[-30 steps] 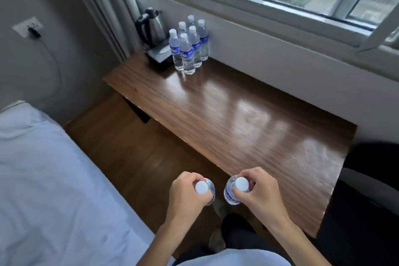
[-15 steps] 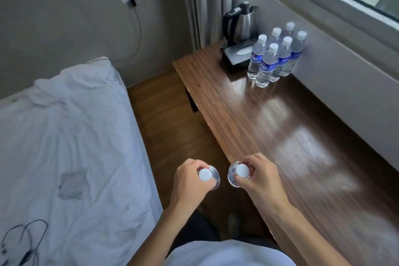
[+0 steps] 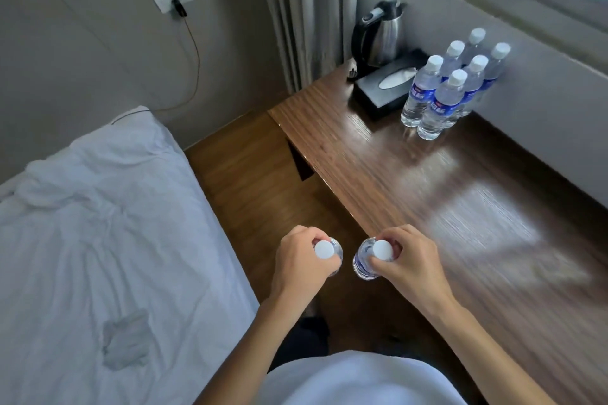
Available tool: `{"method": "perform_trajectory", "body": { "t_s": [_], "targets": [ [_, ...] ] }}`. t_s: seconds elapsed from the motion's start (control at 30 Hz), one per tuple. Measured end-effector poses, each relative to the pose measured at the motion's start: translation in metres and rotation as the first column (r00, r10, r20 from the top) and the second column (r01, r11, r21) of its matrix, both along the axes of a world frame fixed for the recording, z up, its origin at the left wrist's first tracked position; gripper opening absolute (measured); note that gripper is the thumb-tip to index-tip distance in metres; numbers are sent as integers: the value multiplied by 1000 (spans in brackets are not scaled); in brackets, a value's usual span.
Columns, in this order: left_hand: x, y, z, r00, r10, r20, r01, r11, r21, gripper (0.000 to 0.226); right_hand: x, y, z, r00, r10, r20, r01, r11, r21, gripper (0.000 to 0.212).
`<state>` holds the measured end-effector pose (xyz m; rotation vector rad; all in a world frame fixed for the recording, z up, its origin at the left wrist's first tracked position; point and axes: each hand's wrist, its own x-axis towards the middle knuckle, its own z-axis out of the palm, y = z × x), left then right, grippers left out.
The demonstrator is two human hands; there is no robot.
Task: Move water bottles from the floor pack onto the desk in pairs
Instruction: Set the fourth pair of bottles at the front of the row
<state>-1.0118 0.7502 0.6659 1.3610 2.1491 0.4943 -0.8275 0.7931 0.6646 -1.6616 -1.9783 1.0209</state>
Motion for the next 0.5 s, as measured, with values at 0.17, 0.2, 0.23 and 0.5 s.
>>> {"method": "perform_trajectory", "body": {
  "t_s": [0.17,0.2,0.23,0.5],
  "targets": [
    [-44,43,4,991,-133,20,133,991,-12,35,-41,17,0,986,-166,-12,166,986,-26,25],
    [-49,52,5,988,-152,24,152,988,-13,35,-47,22,0,982,-189,-14,189,982,-28,25],
    [-54,61,6,985,-169,28,170,985,-14,34,-52,27,0,978,-209,-17,209,978,-27,25],
    [-71,139,-2,967,-255,9,255,967,-4,30,-79,78,-1,943,-332,-24,331,943,-35,24]
  ]
}}
